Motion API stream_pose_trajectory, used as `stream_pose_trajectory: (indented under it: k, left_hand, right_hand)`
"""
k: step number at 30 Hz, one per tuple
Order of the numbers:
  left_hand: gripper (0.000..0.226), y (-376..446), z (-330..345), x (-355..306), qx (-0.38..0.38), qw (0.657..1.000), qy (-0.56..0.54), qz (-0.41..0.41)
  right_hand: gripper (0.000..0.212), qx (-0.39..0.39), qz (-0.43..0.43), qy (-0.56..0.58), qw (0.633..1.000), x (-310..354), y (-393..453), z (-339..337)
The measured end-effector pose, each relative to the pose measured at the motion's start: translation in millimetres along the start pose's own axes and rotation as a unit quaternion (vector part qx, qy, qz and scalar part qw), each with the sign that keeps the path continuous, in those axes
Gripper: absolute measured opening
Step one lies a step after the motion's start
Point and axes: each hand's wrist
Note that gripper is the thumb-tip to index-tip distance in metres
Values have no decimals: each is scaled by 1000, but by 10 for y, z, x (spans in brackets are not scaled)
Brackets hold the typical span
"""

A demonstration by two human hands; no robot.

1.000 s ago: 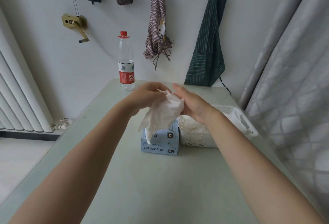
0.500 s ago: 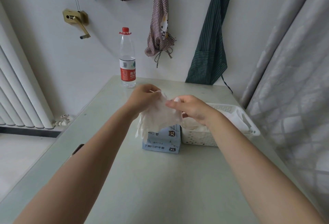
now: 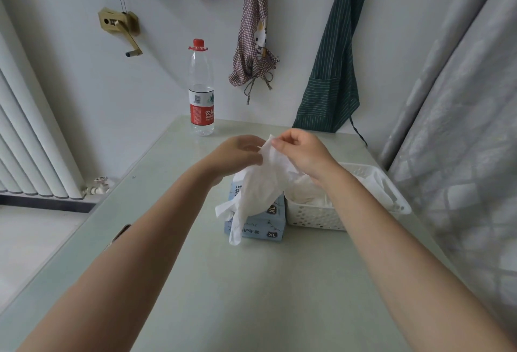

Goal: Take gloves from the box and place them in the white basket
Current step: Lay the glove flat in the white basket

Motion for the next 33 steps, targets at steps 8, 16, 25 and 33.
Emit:
stream_pose_trajectory:
  k: [8,16,25,33]
  left_hand:
    - [14,36,-6,75,-10,997,47,-54]
    - [10,151,-193,139,-80,963,-255,-44]
    - [25,736,182,-24,-17,977,153,-148]
    - [48,1442,823,-203,-44,968,225,-106]
  right_hand:
    - [18,-149,-54,-56,986,4,125,-145]
    - [19,-158,-14,6,987,17,326,-191]
    - [31,-140,158,-1,978,-660,197,-581]
    - [25,-233,197,-128,944,-1475,-50,-1249]
Point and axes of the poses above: each hand's wrist, its own y-axis towards the middle knuckle, its own z-axis out of the palm, x = y × z, and after that the axes turned 9 degrees about x, right-handed
